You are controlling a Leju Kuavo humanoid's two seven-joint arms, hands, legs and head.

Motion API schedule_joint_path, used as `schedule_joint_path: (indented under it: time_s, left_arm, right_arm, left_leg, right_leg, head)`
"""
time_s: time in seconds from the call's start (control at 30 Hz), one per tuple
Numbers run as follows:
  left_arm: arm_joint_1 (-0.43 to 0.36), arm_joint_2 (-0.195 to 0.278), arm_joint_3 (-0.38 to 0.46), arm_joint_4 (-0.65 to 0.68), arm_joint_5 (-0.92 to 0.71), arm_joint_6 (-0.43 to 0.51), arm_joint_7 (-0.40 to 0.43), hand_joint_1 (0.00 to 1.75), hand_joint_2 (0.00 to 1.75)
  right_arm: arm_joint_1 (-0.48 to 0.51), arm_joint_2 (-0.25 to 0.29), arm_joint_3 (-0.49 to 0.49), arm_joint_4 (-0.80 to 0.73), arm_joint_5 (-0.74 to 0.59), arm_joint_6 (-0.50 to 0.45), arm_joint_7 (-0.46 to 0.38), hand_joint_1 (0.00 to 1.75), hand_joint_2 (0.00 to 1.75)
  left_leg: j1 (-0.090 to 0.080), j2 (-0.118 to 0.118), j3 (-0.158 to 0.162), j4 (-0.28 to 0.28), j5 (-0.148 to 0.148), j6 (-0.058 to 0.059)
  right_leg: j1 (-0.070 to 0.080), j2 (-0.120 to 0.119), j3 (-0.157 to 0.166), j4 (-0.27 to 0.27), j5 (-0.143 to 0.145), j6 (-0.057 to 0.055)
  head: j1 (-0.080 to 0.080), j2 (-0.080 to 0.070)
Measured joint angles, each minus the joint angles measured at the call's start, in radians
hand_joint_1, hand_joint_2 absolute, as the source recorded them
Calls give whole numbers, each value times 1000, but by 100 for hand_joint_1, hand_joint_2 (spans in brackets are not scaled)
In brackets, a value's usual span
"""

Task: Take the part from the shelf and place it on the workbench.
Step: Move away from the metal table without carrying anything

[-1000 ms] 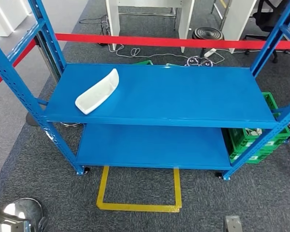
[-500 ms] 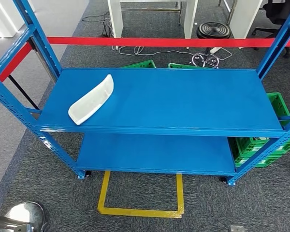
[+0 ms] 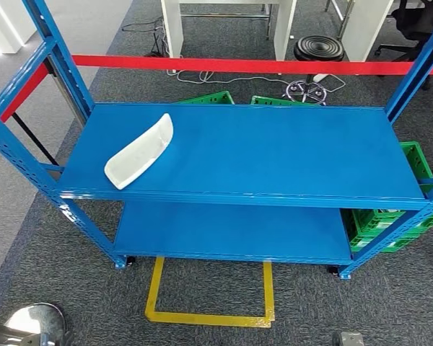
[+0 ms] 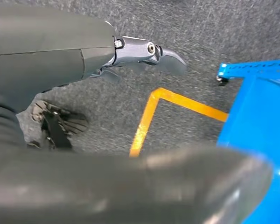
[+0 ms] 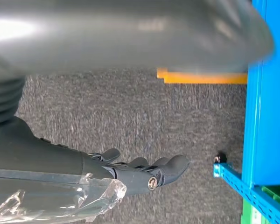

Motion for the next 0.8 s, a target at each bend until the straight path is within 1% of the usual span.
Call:
schedule_joint_path:
  time_s: [0.17, 0.3, 0.47, 0.6, 0.73, 0.8]
  left_arm:
    - [-7, 0, 1, 3, 8, -4, -31, 0, 175]
    - [-12, 0, 2, 7, 8, -3, -33, 0, 0]
    - [-8, 0, 1, 8, 7, 12, -3, 0, 0]
    - [0, 0, -3, 5, 23, 44, -4, 0, 0]
    - [12, 0, -12, -17, 39, 99, -31, 0, 0]
    - [12, 2, -14, -32, 40, 106, -75, 0, 0]
  right_arm:
    - [-9, 0, -4, 10, -10, 5, -14, 0, 175]
    - [-13, 0, -7, 19, -11, 7, -17, 0, 0]
    - [-15, 0, -10, 30, -10, 17, -16, 0, 0]
    - [-14, 0, -21, 33, -7, 16, -27, 0, 0]
    - [-11, 2, -47, 17, 7, 17, -29, 0, 0]
    - [-5, 4, -68, -10, 28, 28, -20, 0, 0]
  left_leg:
    - [0, 0, 0, 0, -1, 1]
    - [0, 0, 1, 0, -1, 2]
    - [0, 0, 1, 0, -1, 2]
    - [0, 0, 1, 0, -1, 2]
    - [0, 0, 1, 0, -1, 2]
    - [0, 0, 1, 0, -1, 2]
  right_leg:
    - [0, 0, 2, -4, 0, 1]
    - [0, 0, 3, -6, 1, 2]
    - [0, 0, 4, -6, 1, 2]
    - [0, 0, 4, -6, 1, 2]
    - [0, 0, 4, -6, 1, 2]
    - [0, 0, 4, -6, 1, 2]
  head:
    - [0, 0]
    - [0, 0]
    - [0, 0]
    - [0, 0]
    - [0, 0]
    - [0, 0]
